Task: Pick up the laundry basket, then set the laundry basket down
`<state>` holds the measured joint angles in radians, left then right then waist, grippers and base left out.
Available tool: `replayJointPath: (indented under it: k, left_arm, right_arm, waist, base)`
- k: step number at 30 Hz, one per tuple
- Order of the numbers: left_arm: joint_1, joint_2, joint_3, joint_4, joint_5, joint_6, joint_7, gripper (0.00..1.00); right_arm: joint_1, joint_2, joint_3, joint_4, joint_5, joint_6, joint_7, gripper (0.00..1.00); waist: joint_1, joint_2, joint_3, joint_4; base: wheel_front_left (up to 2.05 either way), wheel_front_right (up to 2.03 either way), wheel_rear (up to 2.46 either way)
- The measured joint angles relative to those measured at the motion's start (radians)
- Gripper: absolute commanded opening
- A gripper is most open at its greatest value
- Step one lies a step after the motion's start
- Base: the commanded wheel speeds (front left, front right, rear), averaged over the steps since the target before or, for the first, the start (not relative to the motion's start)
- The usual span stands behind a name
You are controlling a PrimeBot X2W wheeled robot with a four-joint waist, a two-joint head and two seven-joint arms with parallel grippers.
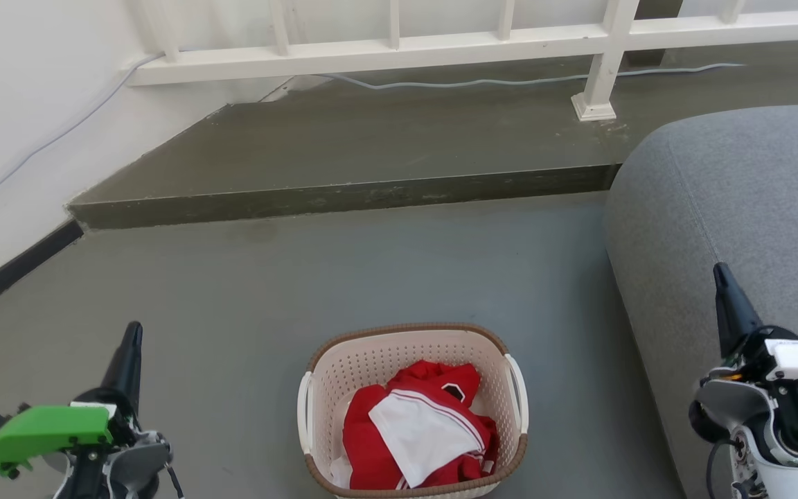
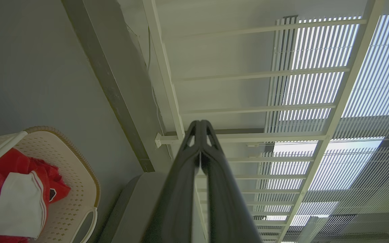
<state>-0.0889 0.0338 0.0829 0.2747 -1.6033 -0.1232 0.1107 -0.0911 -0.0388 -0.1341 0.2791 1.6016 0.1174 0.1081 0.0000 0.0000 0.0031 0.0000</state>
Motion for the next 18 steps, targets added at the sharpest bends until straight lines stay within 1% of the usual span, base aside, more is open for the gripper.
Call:
replayJointPath:
  k: [1, 2, 3, 4, 5, 9, 18]
  left_arm:
    - [0.000, 0.000, 0.000, 0.000, 0.000, 0.000, 0.000, 1.00]
    - [0.001, -0.001, 0.000, 0.007, 0.000, 0.000, 0.000, 1.00]
    - [0.004, -0.005, -0.001, 0.018, 0.000, 0.001, 0.000, 0.00]
    - [0.010, -0.011, -0.002, 0.030, 0.000, 0.001, 0.000, 0.00]
    - [0.018, -0.017, -0.003, 0.042, 0.000, 0.001, 0.000, 1.00]
    - [0.039, -0.024, -0.008, 0.059, 0.000, 0.001, -0.003, 1.00]
    - [0.039, -0.024, -0.023, 0.041, 0.001, 0.001, -0.029, 1.00]
  right_arm:
    - [0.000, 0.000, 0.000, 0.000, 0.000, 0.000, 0.000, 1.00]
    - [0.001, 0.002, 0.000, 0.007, 0.000, -0.002, 0.000, 1.00]
    - [0.004, 0.006, 0.001, 0.018, 0.000, -0.004, 0.000, 0.00]
    - [0.012, 0.012, 0.002, 0.028, 0.000, -0.004, 0.000, 0.00]
    - [0.023, 0.017, 0.003, 0.040, 0.000, -0.004, 0.000, 1.00]
    - [0.050, 0.030, 0.007, 0.055, 0.000, -0.005, -0.002, 1.00]
    - [0.049, 0.029, 0.019, 0.031, 0.000, -0.004, -0.020, 1.00]
  waist:
    - [0.0000, 0.0000, 0.000, 0.000]
    - [0.0000, 0.0000, 0.000, 0.000]
    - [0.0000, 0.0000, 0.000, 0.000]
    - [0.0000, 0.0000, 0.000, 0.000]
    - [0.0000, 0.0000, 0.000, 0.000]
    - [0.0000, 0.0000, 0.000, 0.000]
    - [0.0000, 0.0000, 0.002, 0.000]
  base:
    - [0.00, 0.00, 0.00]
    - [0.00, 0.00, 0.00]
    - [0.00, 0.00, 0.00]
    - [0.00, 0.00, 0.00]
    - [0.00, 0.00, 0.00]
    - [0.00, 0.00, 0.00]
    - [0.00, 0.00, 0.00]
